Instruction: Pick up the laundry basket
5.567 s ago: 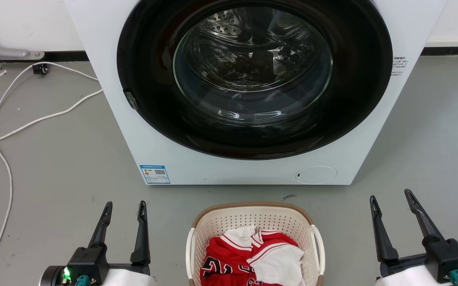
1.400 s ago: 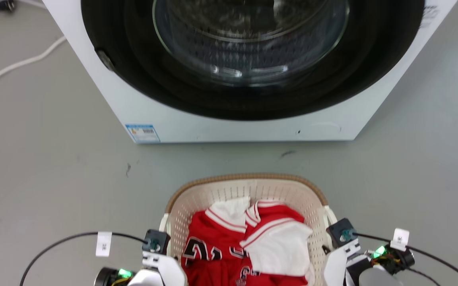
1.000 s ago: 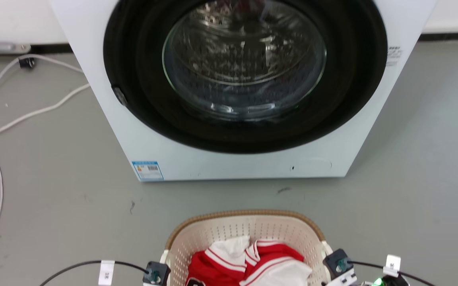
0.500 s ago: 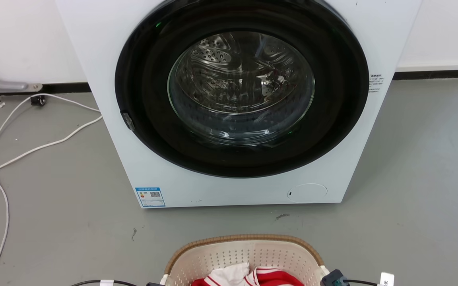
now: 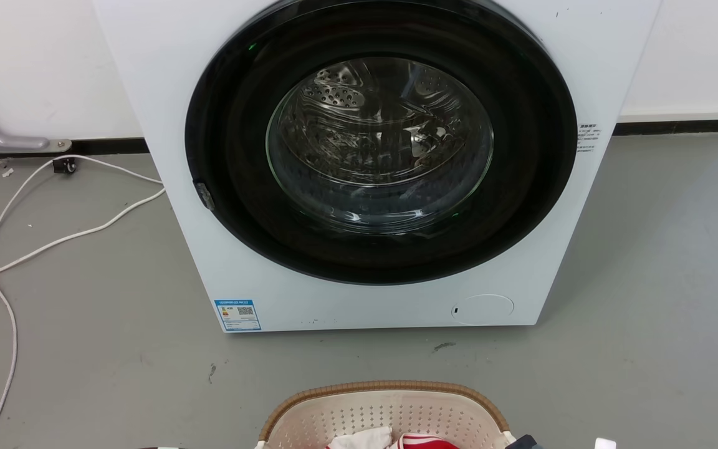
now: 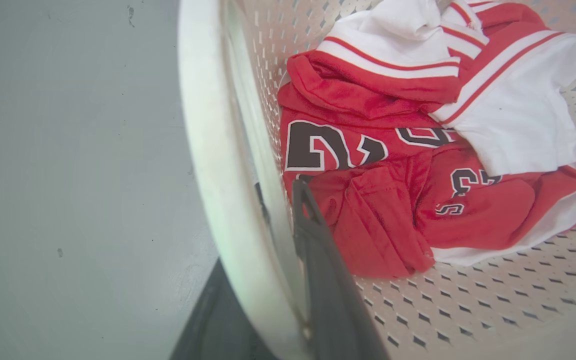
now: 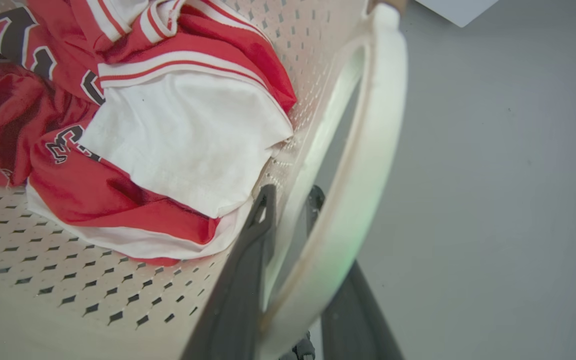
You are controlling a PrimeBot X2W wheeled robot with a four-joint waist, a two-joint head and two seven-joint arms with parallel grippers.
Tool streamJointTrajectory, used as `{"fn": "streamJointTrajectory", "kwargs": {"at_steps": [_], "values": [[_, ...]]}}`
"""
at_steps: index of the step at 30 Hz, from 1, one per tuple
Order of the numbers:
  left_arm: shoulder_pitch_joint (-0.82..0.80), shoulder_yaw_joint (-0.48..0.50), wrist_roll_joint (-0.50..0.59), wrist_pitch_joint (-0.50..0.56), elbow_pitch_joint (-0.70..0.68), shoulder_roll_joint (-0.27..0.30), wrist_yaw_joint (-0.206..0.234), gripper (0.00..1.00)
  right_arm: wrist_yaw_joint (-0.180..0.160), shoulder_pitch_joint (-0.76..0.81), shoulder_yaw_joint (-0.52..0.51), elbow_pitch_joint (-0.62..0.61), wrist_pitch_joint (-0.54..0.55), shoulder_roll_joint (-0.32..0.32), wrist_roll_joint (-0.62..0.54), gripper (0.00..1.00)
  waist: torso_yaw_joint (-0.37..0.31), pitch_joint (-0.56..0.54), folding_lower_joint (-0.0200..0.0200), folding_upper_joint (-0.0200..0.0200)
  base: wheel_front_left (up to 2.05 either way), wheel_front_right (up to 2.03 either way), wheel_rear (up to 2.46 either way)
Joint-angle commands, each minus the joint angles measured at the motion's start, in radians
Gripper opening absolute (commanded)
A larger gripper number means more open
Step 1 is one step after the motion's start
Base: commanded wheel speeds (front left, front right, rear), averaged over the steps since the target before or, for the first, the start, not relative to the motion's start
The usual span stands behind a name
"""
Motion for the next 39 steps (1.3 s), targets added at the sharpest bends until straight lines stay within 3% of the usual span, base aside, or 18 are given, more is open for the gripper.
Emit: {"fn": "streamJointTrajectory", "kwargs": {"at_steps": [1,39], "values": [[-0.005,-0.004,-0.004,-0.007,-0.009,0.011,-0.001,0.0,0.003,0.014,0.016,0.007,0.007,-0.009,-0.008,0.0,-0.001,0.001,0.0001,-0.0001,0.0,0.0,0.0],[-0.005,-0.056,-0.069,-0.013,-0.009,0.024,-0.002,0.0,0.003,0.016,0.056,0.007,0.021,-0.024,0.043,0.0,-0.008,0.008,0.0001,-0.0001,0.0,0.0,0.0]]}}
